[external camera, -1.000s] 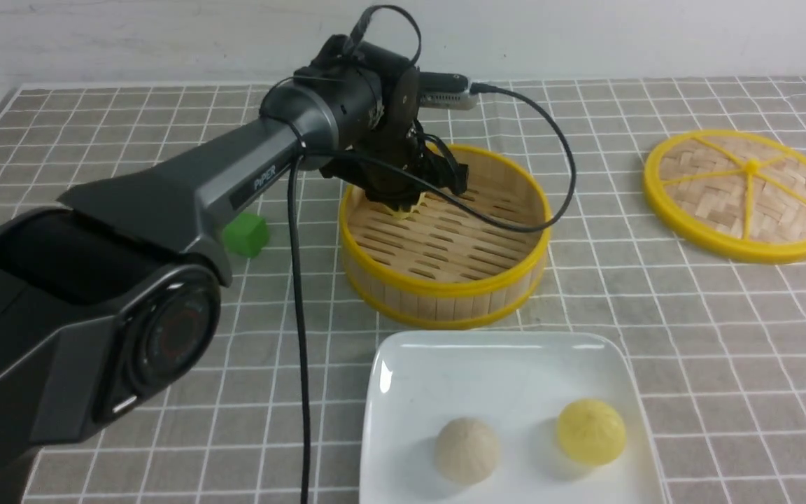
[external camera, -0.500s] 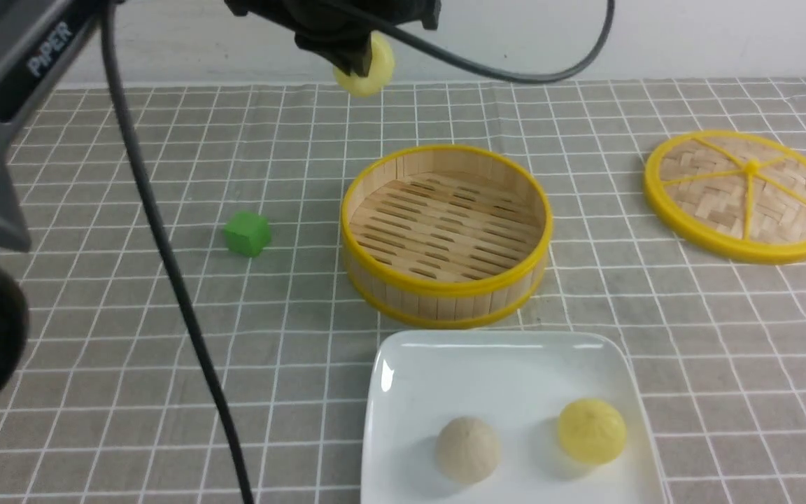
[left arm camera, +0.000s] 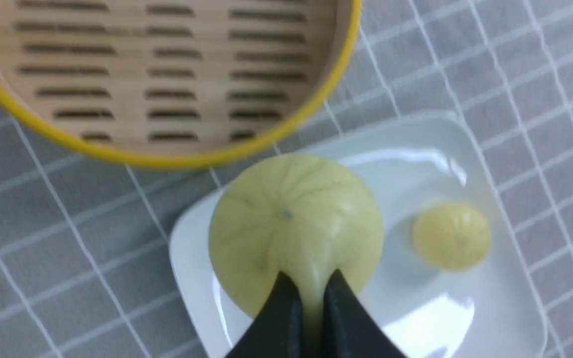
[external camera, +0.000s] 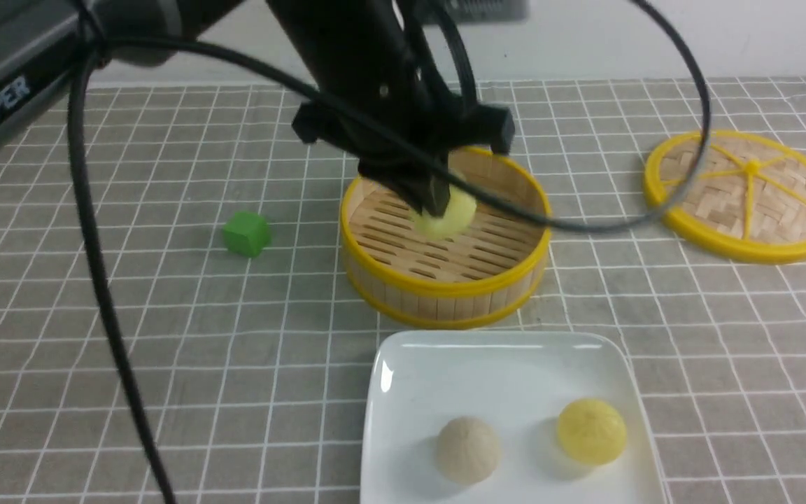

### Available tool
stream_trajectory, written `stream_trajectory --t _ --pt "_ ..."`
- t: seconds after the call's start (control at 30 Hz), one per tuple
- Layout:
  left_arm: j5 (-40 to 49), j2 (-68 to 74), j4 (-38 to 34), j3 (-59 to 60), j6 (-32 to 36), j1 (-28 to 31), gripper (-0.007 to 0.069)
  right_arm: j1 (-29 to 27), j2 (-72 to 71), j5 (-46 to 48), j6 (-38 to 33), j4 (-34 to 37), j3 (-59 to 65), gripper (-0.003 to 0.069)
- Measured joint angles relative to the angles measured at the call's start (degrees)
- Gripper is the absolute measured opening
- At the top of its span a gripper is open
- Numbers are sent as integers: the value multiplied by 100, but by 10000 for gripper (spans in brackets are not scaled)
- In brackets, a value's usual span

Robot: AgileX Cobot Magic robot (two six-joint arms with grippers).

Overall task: Put the steamed buns into the plate on the grey tablecloth.
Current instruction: 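Carry the bun from the bamboo steamer to the plate with the left gripper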

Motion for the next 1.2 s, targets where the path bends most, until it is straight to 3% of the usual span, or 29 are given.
stream_trajectory --t 0.23,0.37,0.67,1.07,1.2 --pt "-50 -391 196 1770 -218 -834 21 0 0 0 10 0 0 204" --pt "-879 -380 500 2365 -600 -1030 22 0 0 0 15 0 0 209" --pt "-2018 -256 1747 2401 -1918 -1030 29 0 0 17 15 6 0 218" --pt "-2373 562 1839 2412 -2066 -1030 34 0 0 35 15 8 0 233" --pt "-2460 561 1845 2419 -2066 -1030 68 0 0 35 15 14 0 237"
